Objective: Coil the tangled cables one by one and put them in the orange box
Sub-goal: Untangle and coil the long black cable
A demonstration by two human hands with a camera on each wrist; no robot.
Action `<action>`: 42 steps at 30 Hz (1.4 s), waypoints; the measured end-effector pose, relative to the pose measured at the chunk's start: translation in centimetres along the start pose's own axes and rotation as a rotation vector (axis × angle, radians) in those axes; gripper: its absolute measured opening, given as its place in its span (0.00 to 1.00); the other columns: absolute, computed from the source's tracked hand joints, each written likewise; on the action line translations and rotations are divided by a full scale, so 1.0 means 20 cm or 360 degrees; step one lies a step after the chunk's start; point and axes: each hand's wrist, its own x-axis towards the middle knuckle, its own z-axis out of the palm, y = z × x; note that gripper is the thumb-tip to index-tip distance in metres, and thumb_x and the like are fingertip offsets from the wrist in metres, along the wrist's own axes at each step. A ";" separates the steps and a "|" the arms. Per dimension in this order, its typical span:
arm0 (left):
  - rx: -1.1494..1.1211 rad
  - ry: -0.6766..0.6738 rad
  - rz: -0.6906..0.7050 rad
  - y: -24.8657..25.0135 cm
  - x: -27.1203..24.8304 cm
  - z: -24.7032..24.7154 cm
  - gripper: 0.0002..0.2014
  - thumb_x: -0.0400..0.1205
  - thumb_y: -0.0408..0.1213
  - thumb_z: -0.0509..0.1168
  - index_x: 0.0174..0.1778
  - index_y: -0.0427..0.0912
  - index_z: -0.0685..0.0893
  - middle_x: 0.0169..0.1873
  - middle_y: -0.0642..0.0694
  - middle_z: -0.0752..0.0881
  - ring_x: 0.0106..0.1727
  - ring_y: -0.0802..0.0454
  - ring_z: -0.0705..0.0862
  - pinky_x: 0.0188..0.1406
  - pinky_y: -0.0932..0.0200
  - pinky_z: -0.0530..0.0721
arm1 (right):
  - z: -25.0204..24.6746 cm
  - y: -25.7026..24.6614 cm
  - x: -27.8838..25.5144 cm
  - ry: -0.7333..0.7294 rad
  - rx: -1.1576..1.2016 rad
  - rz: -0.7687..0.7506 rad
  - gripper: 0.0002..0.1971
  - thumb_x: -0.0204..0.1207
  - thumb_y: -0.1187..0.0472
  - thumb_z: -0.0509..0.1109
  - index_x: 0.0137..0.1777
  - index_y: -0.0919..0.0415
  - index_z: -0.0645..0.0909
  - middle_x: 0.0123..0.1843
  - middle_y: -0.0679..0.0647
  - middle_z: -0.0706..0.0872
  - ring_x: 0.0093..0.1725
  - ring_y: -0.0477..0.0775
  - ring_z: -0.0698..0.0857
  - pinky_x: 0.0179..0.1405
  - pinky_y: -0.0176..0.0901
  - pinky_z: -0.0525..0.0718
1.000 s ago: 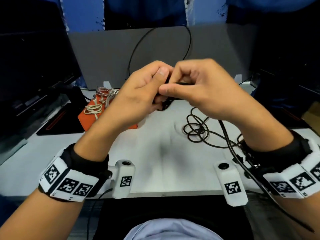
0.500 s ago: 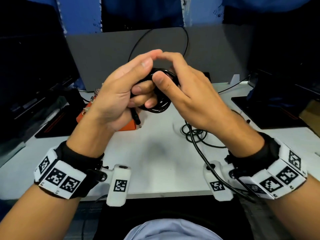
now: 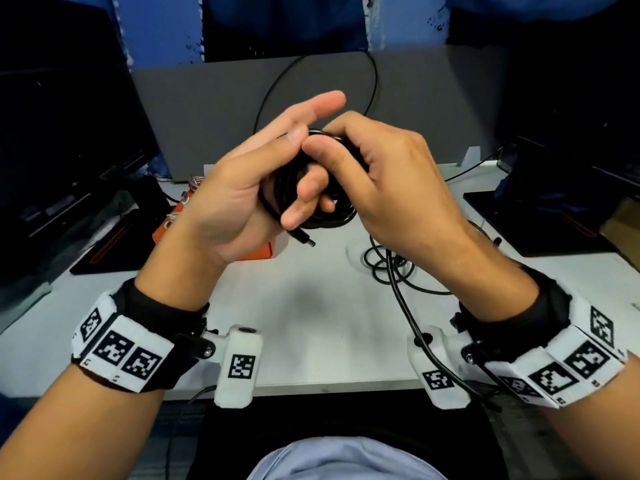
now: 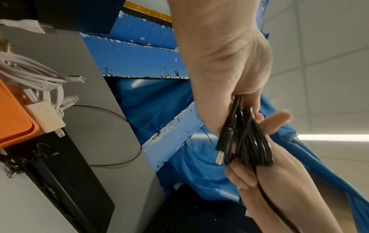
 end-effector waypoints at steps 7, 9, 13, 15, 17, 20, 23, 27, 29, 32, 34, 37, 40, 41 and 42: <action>-0.0225 -0.0119 -0.0105 0.01 0.00 0.01 0.21 0.93 0.44 0.45 0.78 0.43 0.73 0.22 0.55 0.77 0.19 0.60 0.78 0.47 0.59 0.86 | -0.03 -0.01 0.01 -0.0145 0.0014 -0.0091 0.16 0.89 0.48 0.63 0.53 0.57 0.89 0.41 0.45 0.90 0.43 0.43 0.86 0.42 0.34 0.79; -0.0453 -0.0159 -0.0097 -0.01 0.00 0.02 0.20 0.93 0.40 0.46 0.77 0.44 0.75 0.21 0.54 0.77 0.19 0.60 0.79 0.47 0.58 0.87 | -0.05 0.00 0.02 -0.0170 0.0082 -0.0068 0.16 0.89 0.48 0.63 0.52 0.56 0.90 0.41 0.46 0.91 0.44 0.44 0.88 0.44 0.38 0.81; -0.0820 -0.0252 -0.0100 -0.04 0.02 0.03 0.20 0.93 0.39 0.48 0.72 0.41 0.80 0.20 0.52 0.66 0.16 0.56 0.66 0.39 0.58 0.84 | -0.05 0.01 0.02 -0.0172 0.0128 -0.0070 0.17 0.89 0.47 0.63 0.50 0.56 0.89 0.39 0.46 0.90 0.42 0.45 0.87 0.42 0.41 0.82; -0.0890 -0.0284 -0.0115 -0.03 0.02 0.02 0.20 0.93 0.40 0.47 0.66 0.39 0.83 0.20 0.53 0.64 0.16 0.55 0.62 0.35 0.57 0.80 | -0.04 0.00 0.02 -0.0176 0.0204 -0.0096 0.20 0.89 0.46 0.61 0.50 0.61 0.88 0.38 0.47 0.89 0.41 0.44 0.86 0.42 0.42 0.82; -0.0886 -0.0260 -0.0136 -0.02 0.02 0.02 0.20 0.93 0.40 0.46 0.59 0.38 0.84 0.19 0.54 0.63 0.16 0.55 0.61 0.33 0.57 0.77 | -0.02 0.00 0.02 -0.0181 0.0305 -0.0116 0.24 0.91 0.47 0.57 0.51 0.66 0.87 0.41 0.55 0.88 0.43 0.49 0.87 0.44 0.49 0.83; -0.0895 -0.0151 -0.0051 0.01 0.01 0.02 0.18 0.93 0.39 0.46 0.58 0.39 0.82 0.21 0.54 0.63 0.18 0.57 0.62 0.39 0.59 0.79 | -0.03 0.01 0.01 -0.0202 0.0348 -0.0062 0.21 0.94 0.51 0.53 0.61 0.63 0.85 0.42 0.49 0.88 0.40 0.46 0.87 0.40 0.46 0.83; -0.1029 0.0111 0.0103 0.03 0.02 -0.01 0.17 0.94 0.39 0.48 0.60 0.39 0.81 0.23 0.52 0.69 0.20 0.57 0.69 0.47 0.59 0.84 | -0.04 0.01 0.02 -0.0444 0.0245 0.0047 0.19 0.94 0.51 0.56 0.81 0.51 0.73 0.41 0.41 0.87 0.29 0.43 0.88 0.32 0.34 0.82; -0.1062 0.0709 0.0344 0.03 0.03 -0.07 0.11 0.94 0.37 0.53 0.54 0.39 0.81 0.26 0.50 0.74 0.23 0.56 0.75 0.45 0.58 0.85 | -0.03 0.02 -0.01 -0.1037 0.0124 0.0208 0.35 0.92 0.56 0.61 0.92 0.48 0.47 0.47 0.50 0.91 0.28 0.51 0.90 0.30 0.42 0.87; -0.0669 0.0938 0.0384 0.02 0.04 -0.06 0.09 0.94 0.36 0.54 0.55 0.41 0.79 0.29 0.51 0.75 0.27 0.56 0.76 0.46 0.57 0.84 | -0.02 0.01 -0.03 -0.1273 0.0095 0.0257 0.31 0.91 0.62 0.61 0.90 0.53 0.53 0.44 0.45 0.90 0.27 0.49 0.88 0.29 0.46 0.88; 0.0410 0.1096 0.0326 -0.02 0.05 0.00 0.10 0.94 0.35 0.53 0.58 0.43 0.81 0.33 0.49 0.77 0.31 0.54 0.79 0.46 0.53 0.83 | -0.03 0.00 -0.03 -0.1351 0.0060 0.0185 0.12 0.92 0.66 0.57 0.72 0.65 0.73 0.34 0.41 0.87 0.23 0.46 0.83 0.22 0.35 0.79; 0.1010 0.0961 0.0229 -0.05 0.04 0.03 0.11 0.93 0.34 0.53 0.58 0.44 0.82 0.34 0.44 0.77 0.32 0.49 0.79 0.39 0.51 0.81 | -0.04 -0.01 -0.02 -0.1286 0.0013 0.0104 0.10 0.92 0.63 0.58 0.65 0.65 0.79 0.36 0.45 0.88 0.22 0.46 0.83 0.26 0.39 0.81; 0.1282 0.0670 0.0155 -0.05 0.02 0.07 0.13 0.94 0.36 0.52 0.59 0.41 0.83 0.35 0.31 0.79 0.33 0.34 0.76 0.31 0.46 0.77 | -0.09 -0.01 0.00 -0.1046 0.0039 0.0014 0.07 0.91 0.63 0.62 0.57 0.59 0.83 0.34 0.48 0.86 0.28 0.43 0.82 0.31 0.31 0.76; 0.1142 0.0516 0.0052 -0.01 -0.01 0.08 0.15 0.95 0.36 0.51 0.58 0.38 0.84 0.32 0.42 0.85 0.30 0.50 0.83 0.27 0.61 0.77 | -0.14 -0.02 0.01 -0.0929 0.0199 -0.0052 0.03 0.89 0.63 0.66 0.56 0.58 0.81 0.34 0.50 0.85 0.42 0.49 0.90 0.45 0.46 0.84; 0.1089 0.0492 0.0013 0.00 -0.01 0.08 0.15 0.95 0.37 0.51 0.57 0.37 0.83 0.31 0.44 0.85 0.32 0.51 0.84 0.29 0.65 0.77 | -0.14 -0.02 0.00 -0.0905 0.0239 -0.0080 0.00 0.88 0.63 0.68 0.55 0.58 0.80 0.35 0.50 0.86 0.45 0.54 0.91 0.48 0.53 0.86; 0.1059 0.0478 -0.0017 0.01 -0.02 0.07 0.16 0.95 0.38 0.51 0.56 0.36 0.83 0.32 0.42 0.85 0.32 0.50 0.85 0.31 0.65 0.78 | -0.14 -0.03 0.01 -0.0844 0.0251 -0.0084 0.03 0.87 0.62 0.70 0.54 0.59 0.78 0.35 0.51 0.87 0.43 0.56 0.90 0.46 0.53 0.85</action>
